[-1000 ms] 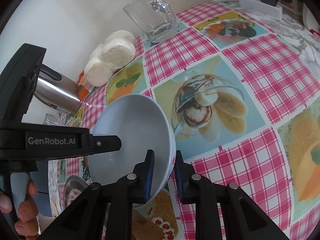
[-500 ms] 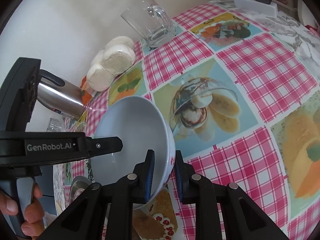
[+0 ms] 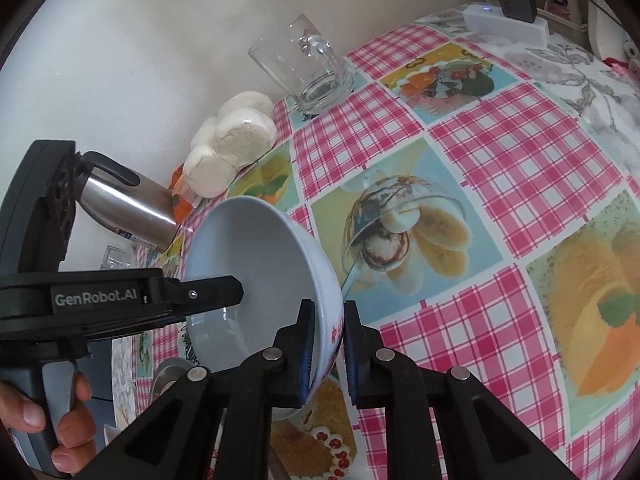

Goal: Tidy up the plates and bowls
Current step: 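Carry the pale round bowl over the steel basin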

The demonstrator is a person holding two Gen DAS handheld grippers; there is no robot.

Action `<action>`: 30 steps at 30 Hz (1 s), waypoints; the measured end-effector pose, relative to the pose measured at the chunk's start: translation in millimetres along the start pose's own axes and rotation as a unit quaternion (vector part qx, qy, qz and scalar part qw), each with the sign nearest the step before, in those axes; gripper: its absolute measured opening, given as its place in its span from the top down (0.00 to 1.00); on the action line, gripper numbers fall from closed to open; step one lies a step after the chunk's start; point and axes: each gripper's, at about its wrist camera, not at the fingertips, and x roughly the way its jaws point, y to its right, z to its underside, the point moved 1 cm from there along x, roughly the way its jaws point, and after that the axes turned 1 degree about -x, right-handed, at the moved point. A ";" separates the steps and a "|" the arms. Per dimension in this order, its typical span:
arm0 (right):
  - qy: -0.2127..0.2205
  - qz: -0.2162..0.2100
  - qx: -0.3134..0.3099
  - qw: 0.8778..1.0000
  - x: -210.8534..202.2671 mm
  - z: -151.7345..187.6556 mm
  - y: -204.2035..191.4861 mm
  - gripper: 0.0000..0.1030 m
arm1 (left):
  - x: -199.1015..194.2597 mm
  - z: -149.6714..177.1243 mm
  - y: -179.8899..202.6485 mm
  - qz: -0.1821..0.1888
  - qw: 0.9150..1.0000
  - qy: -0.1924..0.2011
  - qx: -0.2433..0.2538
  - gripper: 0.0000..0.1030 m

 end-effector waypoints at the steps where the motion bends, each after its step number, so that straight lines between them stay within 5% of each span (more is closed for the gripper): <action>1: 0.002 0.000 0.001 1.000 -0.6 -0.6 1.7 0.86 | -0.9 0.2 2.3 0.000 1.000 0.003 0.002 0.72; 14: 0.024 -0.002 0.001 1.000 -27.3 -2.8 4.7 0.86 | -23.2 10.6 23.8 0.015 0.999 0.037 0.023 0.71; 30: 0.059 -0.028 -0.039 0.997 -98.3 15.4 -66.6 0.86 | -119.1 59.0 -20.7 0.060 0.993 0.104 -0.018 0.72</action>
